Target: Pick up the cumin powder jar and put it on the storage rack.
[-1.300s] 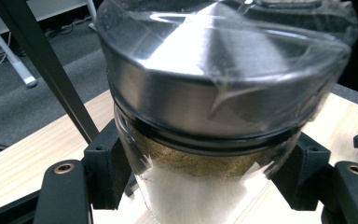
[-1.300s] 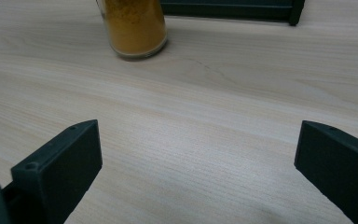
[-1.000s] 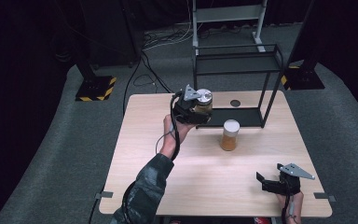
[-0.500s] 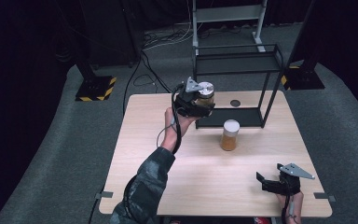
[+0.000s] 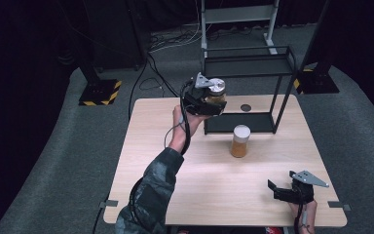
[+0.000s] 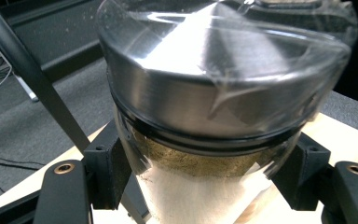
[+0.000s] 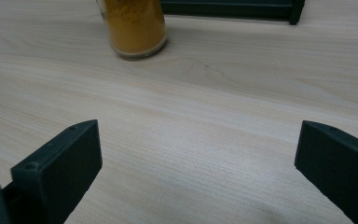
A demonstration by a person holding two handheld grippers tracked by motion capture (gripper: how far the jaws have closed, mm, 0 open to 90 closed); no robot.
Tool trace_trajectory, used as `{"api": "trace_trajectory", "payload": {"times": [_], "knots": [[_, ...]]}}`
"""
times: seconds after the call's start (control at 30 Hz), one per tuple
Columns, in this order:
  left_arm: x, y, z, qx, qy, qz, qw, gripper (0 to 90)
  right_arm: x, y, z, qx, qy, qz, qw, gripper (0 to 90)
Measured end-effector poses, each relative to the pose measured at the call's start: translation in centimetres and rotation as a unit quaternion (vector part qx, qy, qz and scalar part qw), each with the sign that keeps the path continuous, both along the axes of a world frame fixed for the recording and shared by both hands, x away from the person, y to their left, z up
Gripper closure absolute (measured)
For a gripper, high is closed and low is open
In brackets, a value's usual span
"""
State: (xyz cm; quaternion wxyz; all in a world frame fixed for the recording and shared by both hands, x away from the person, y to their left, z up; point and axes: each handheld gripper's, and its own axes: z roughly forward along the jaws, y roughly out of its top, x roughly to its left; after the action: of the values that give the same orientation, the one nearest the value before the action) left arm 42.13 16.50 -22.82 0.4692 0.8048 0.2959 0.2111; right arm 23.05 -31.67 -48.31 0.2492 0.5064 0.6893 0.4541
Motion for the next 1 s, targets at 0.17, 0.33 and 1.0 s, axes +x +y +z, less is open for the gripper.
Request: {"api": "trace_trajectory", "payload": {"times": [0.17,0.33,1.0], "knots": [[0.1,0.0,0.7,-0.001,-0.003,-0.003,1.0000,29.9,0.0,0.0,0.0,0.000,0.000,0.000,1.0000,0.0],[0.2,0.0,1.4,-0.004,-0.004,-0.006,1.0000,29.9,0.0,0.0,0.0,-0.001,0.000,0.000,1.0000,0.0],[0.3,-0.5,4.7,0.002,-0.018,-0.018,0.9997,29.9,0.0,0.1,0.0,-0.002,0.001,-0.001,1.0000,0.0]]}}
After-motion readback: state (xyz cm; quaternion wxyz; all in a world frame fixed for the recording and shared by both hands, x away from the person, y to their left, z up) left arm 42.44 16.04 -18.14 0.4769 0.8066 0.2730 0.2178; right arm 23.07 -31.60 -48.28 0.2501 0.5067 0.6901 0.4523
